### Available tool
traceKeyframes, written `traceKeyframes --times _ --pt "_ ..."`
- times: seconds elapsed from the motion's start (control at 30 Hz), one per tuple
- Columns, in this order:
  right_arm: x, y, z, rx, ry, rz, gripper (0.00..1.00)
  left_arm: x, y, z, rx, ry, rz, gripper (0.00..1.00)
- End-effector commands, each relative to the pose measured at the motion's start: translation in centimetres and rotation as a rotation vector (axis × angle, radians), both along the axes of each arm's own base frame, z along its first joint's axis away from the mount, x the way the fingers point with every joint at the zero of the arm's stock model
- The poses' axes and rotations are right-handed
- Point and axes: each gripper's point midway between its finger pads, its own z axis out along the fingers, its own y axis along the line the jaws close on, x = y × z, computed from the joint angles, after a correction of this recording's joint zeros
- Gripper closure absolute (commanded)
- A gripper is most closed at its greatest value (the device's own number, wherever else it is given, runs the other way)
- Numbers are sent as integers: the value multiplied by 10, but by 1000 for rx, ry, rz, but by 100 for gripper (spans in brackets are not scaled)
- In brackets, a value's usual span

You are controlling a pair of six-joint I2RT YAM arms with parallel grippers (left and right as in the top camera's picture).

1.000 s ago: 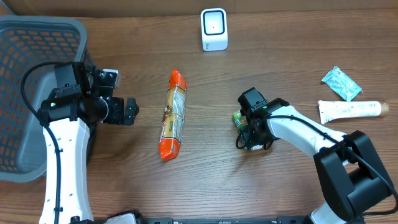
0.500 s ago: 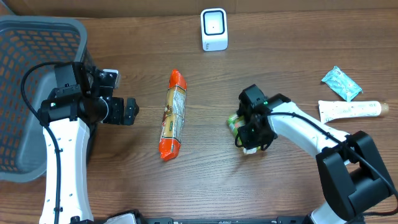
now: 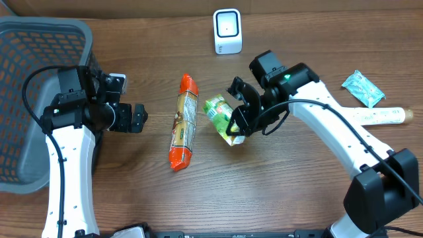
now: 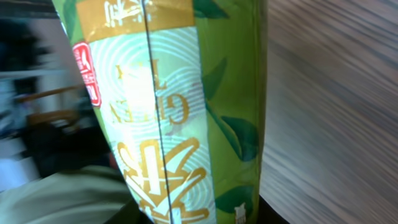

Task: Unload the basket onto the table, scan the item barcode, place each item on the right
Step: 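Lift the snack bag toward the barcode scanner with the right gripper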

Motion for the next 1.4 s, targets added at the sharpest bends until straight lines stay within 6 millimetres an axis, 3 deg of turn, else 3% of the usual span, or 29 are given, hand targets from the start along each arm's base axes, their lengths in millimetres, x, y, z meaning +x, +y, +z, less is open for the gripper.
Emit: traceKeyframes --times 0.0,0.17,0.27,0.67,0.8,0.9,1.1,1.2,1.37 --pt "-6 21 78 337 -56 98 96 4 -1 5 3 -15 -22 1" --pt "2 16 113 505 -45 78 96 4 -1 4 3 -14 -22 1" --pt "7 9 124 570 -30 60 96 4 -1 5 3 -15 -22 0" --pt "20 2 134 589 -50 22 96 4 -1 4 3 -14 -22 0" --pt "49 -7 131 395 -108 -130 96 4 -1 5 3 -15 -22 1" --pt "80 -23 144 230 -245 -282 96 4 -1 4 3 -14 -22 0" --pt "156 -97 177 -272 -732 -717 96 4 -1 4 3 -14 -22 1" --pt "171 -112 185 -440 -884 -814 96 4 -1 4 3 -14 -22 0" --pt "175 -107 175 -543 -933 -799 96 4 -1 5 3 -15 -22 0"
